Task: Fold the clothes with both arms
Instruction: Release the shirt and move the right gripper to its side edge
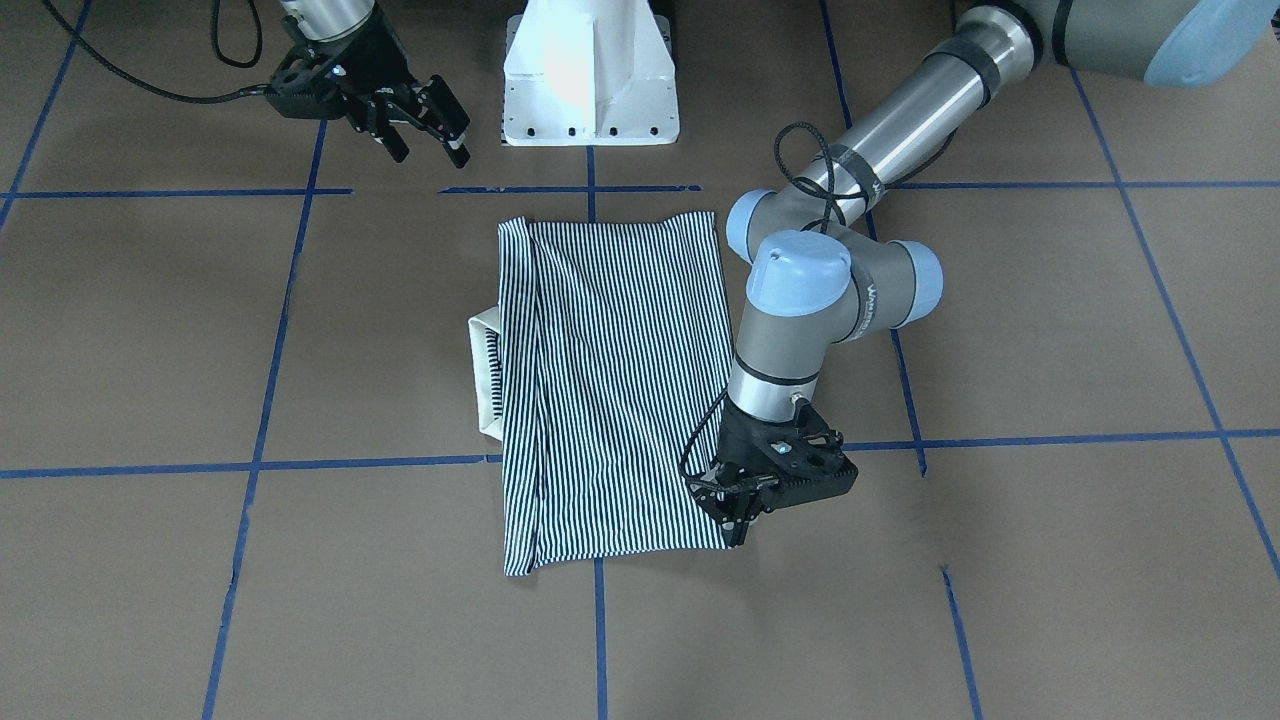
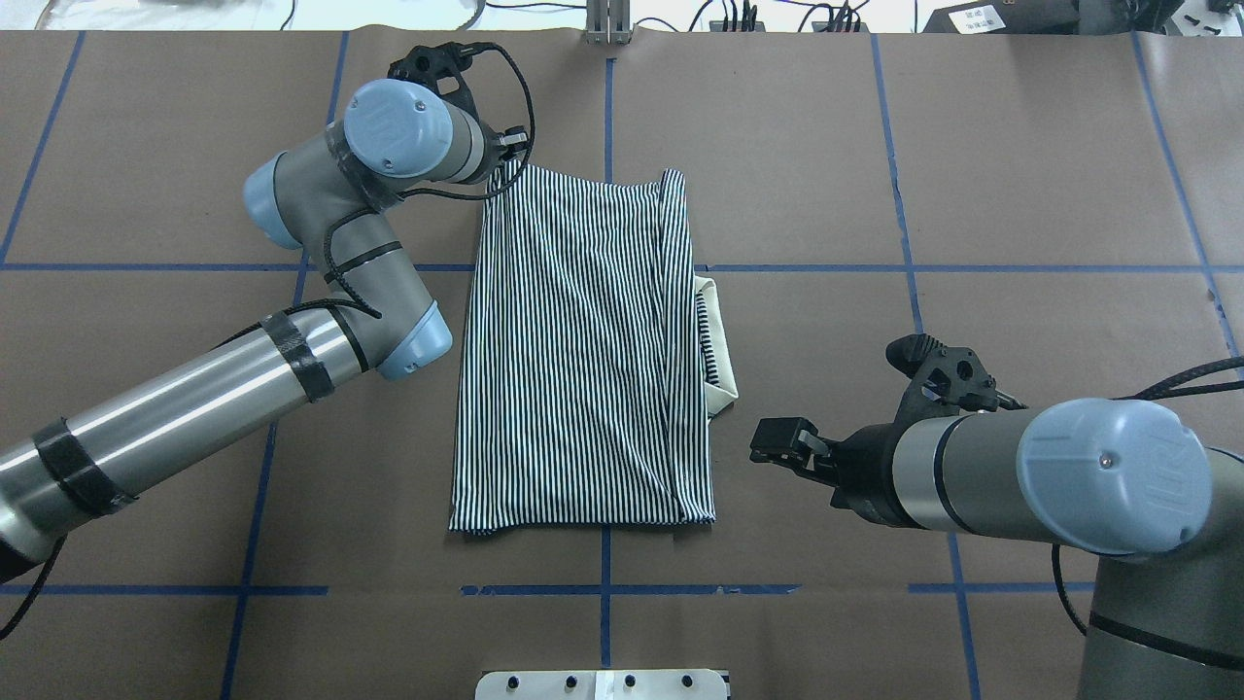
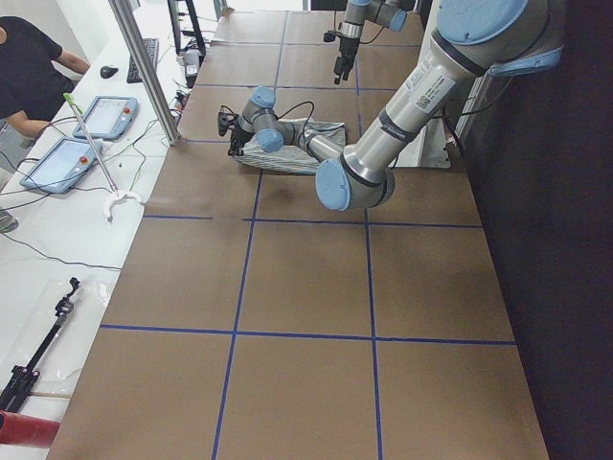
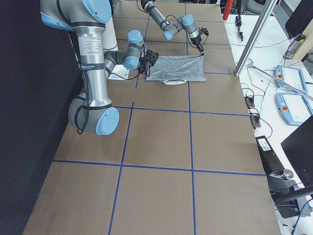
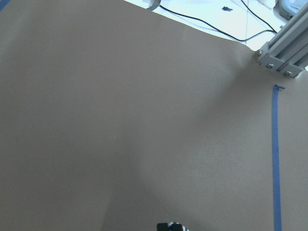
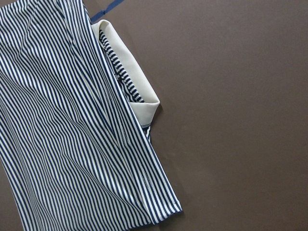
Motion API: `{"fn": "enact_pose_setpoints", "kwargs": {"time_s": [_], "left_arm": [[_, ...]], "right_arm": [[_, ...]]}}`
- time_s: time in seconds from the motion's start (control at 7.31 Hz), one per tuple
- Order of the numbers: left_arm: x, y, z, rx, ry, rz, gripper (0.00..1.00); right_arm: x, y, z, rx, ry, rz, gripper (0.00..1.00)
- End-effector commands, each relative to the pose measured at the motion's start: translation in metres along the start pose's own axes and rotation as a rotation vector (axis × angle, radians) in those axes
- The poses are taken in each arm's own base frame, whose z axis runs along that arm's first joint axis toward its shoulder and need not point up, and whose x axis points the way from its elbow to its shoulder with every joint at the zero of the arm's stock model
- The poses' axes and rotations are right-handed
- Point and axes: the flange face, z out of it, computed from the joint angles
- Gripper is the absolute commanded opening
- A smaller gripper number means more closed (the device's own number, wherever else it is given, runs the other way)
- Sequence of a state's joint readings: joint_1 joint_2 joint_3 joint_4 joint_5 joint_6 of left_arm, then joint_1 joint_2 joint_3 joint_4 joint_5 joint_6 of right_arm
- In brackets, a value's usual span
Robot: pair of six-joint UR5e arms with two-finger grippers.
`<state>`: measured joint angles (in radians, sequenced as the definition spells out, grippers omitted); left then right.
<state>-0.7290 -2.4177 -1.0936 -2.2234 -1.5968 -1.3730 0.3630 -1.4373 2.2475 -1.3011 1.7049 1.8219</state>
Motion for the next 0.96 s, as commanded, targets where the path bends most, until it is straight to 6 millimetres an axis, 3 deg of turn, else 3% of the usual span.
{"fn": "enact_pose_setpoints", "kwargs": {"time_s": [0.0, 0.14, 0.27, 0.41, 0.55, 0.68, 0.82], "left_arm": [[0.002, -0.009, 0.008, 0.044, -0.008, 0.045, 0.99], [0.006, -0.016, 0.004, 0.076, -0.011, 0.137, 1.00], [0.002, -0.037, -0.002, 0.088, -0.011, 0.157, 1.00], [-0.002, -0.042, -0.004, 0.028, 0.003, 0.157, 1.00], [-0.012, -0.047, -0.021, -0.072, 0.049, 0.148, 1.00], [-0.030, -0.041, -0.050, -0.106, 0.072, 0.146, 1.00], [-0.040, -0.037, -0.074, -0.115, 0.046, 0.143, 1.00]], "right_arm": [[0.001, -0.008, 0.001, 0.016, 0.004, 0.006, 1.00], [0.004, -0.014, 0.010, 0.028, 0.023, 0.007, 1.00], [0.006, -0.016, 0.017, 0.031, 0.039, -0.094, 1.00], [0.008, -0.021, 0.020, 0.036, 0.054, -0.177, 1.00], [0.000, -0.021, 0.031, 0.032, 0.063, -0.286, 1.00], [-0.032, -0.018, 0.058, 0.028, 0.151, -0.337, 1.00], [-0.078, -0.005, 0.069, 0.020, 0.228, -0.406, 1.00]]}}
